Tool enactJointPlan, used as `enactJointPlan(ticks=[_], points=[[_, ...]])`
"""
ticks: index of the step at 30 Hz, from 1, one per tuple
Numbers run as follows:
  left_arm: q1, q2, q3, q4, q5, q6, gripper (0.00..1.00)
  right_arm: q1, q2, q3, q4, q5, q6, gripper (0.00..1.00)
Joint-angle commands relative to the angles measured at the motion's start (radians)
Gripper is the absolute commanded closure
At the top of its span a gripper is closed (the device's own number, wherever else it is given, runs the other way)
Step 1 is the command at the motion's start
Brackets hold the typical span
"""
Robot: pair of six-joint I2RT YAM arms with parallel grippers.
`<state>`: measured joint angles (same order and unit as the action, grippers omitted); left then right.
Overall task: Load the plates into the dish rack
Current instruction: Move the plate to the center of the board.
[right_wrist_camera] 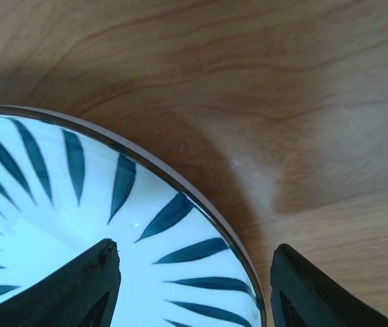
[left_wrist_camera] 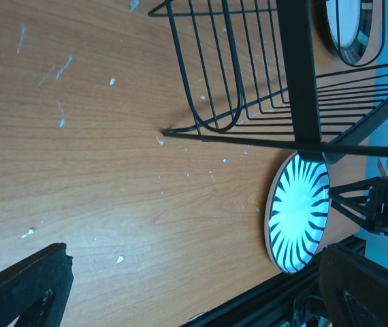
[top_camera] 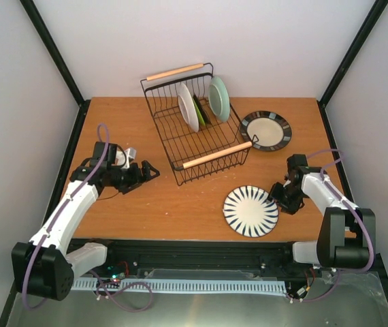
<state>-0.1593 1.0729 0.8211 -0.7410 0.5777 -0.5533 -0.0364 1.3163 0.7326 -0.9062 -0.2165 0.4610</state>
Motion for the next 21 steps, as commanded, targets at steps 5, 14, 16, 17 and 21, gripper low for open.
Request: enactJointPlan(ticks=[5, 14, 16, 17, 21], points=[[0.001, -0.002, 0.007, -0.007, -0.015, 0.027, 0.0, 0.034, 0.084, -0.045, 0.09, 0.015, 0.041, 0.39], [0.017, -0.083, -0.218, 0.075, 0.081, -0.037, 0.0, 0.199, 0.242, -0.031, 0.2, -0.031, 0.075, 0.48], [0.017, -0.079, -0.225, 0.077, 0.083, -0.033, 0.0, 0.251, 0.291, -0.02, 0.229, -0.05, 0.079, 0.5], [0.017, -0.075, -0.224, 0.08, 0.083, -0.033, 0.0, 0.284, 0.314, -0.011, 0.244, -0.059, 0.08, 0.5], [0.017, -0.067, -0.224, 0.096, 0.081, -0.034, 0.0, 0.369, 0.387, 0.0, 0.302, -0.093, 0.075, 0.5]])
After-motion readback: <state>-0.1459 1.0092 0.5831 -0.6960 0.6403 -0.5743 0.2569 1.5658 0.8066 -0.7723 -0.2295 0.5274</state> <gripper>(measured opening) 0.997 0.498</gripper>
